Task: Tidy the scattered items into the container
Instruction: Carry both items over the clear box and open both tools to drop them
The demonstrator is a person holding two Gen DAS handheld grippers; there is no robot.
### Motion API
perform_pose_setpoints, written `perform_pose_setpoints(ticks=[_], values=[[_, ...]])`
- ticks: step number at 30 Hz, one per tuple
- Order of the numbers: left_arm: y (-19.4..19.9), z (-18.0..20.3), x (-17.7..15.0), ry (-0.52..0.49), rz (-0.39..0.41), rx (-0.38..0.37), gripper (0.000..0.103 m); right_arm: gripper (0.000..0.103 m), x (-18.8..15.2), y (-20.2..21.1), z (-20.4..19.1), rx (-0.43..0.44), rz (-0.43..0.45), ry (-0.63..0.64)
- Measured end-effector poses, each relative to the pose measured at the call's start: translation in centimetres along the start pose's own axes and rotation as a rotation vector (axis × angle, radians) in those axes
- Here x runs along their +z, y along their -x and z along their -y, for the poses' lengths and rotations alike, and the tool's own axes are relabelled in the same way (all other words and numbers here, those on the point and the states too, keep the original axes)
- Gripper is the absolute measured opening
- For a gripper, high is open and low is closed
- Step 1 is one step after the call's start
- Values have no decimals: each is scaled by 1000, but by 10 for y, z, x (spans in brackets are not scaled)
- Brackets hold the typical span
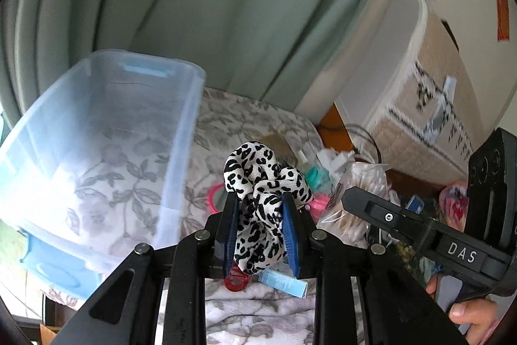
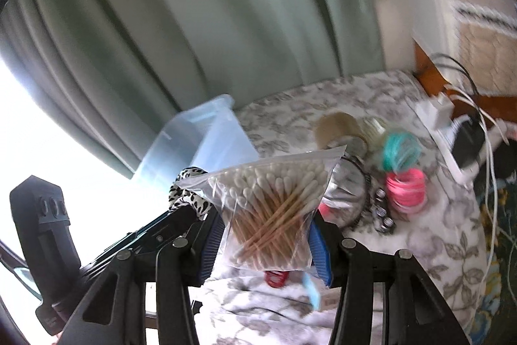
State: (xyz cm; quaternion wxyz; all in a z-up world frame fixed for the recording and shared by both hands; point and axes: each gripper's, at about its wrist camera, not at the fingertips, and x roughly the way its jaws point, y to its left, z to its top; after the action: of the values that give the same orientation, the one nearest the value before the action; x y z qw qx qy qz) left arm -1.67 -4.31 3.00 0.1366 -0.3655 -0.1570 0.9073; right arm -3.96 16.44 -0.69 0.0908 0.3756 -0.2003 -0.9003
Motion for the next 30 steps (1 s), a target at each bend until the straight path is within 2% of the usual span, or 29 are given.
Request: perform_pose_setpoints(ticks=[7, 15, 30], values=[[44, -30, 17, 53, 84, 39, 27, 52, 10, -10, -43, 49, -8, 78], [77, -73, 24, 141, 121, 110, 27, 52, 11, -37, -83, 93, -59, 154], [85, -118, 29, 241, 105, 187, 27, 53, 6, -84, -126, 114, -140, 248]])
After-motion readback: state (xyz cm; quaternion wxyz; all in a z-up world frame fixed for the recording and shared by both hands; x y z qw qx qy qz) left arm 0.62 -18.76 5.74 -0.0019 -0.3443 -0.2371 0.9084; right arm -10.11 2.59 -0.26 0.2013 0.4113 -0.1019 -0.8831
